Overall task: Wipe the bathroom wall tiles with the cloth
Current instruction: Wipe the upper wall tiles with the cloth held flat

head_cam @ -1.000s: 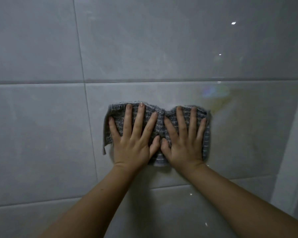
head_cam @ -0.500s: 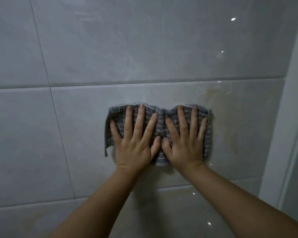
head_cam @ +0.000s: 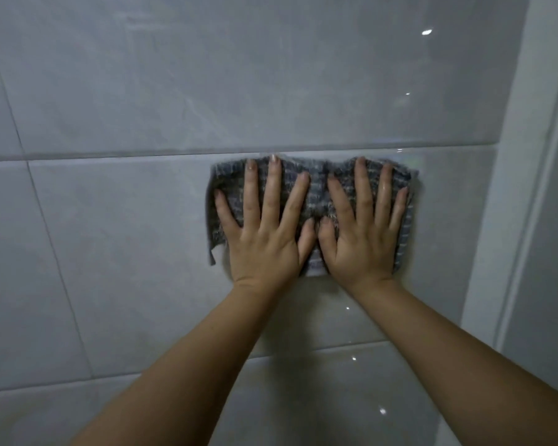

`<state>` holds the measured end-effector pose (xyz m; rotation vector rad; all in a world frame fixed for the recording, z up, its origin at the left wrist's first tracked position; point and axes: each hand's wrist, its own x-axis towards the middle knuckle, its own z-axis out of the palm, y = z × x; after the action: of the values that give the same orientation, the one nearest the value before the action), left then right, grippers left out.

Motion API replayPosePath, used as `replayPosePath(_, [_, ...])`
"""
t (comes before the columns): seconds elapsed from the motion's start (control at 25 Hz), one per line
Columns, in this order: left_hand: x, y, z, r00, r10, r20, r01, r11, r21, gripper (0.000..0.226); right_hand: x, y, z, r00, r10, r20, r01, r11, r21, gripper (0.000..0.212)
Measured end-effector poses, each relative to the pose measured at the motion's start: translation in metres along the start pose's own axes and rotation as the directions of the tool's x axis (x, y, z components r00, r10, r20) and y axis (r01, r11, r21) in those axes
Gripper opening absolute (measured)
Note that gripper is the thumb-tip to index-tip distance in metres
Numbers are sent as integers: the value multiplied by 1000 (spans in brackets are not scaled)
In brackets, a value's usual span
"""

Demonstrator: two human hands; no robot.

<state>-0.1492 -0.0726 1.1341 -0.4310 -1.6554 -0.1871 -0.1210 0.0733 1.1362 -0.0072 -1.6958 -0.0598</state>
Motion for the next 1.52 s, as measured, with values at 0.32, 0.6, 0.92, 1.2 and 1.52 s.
replayPosePath(0.32, [-3,18,3,997,60,37,-61,998,5,58,-5,36,-5,988,-150,49,150,989,4,50])
replayPosePath(0.6, [17,58,12,1000,17,10,-17,1000,-17,55,-9,72,-7,1000,25,1,-25,1000,-13,51])
replayPosePath(0.92, [17,85,18,998,60,16,-60,997,-41,54,-8,95,-12,996,-82,29,83,996,-26,49])
replayPosePath(1.2, [54,121,26,999,-33,-9,33,997,-68,52,25,123,-15,1000,-31,0,31,999,-40,51])
replayPosePath(1.52, [16,103,24,992,127,-25,-129,987,-99,52,-20,106,-10,999,39,17,-39,998,-39,52])
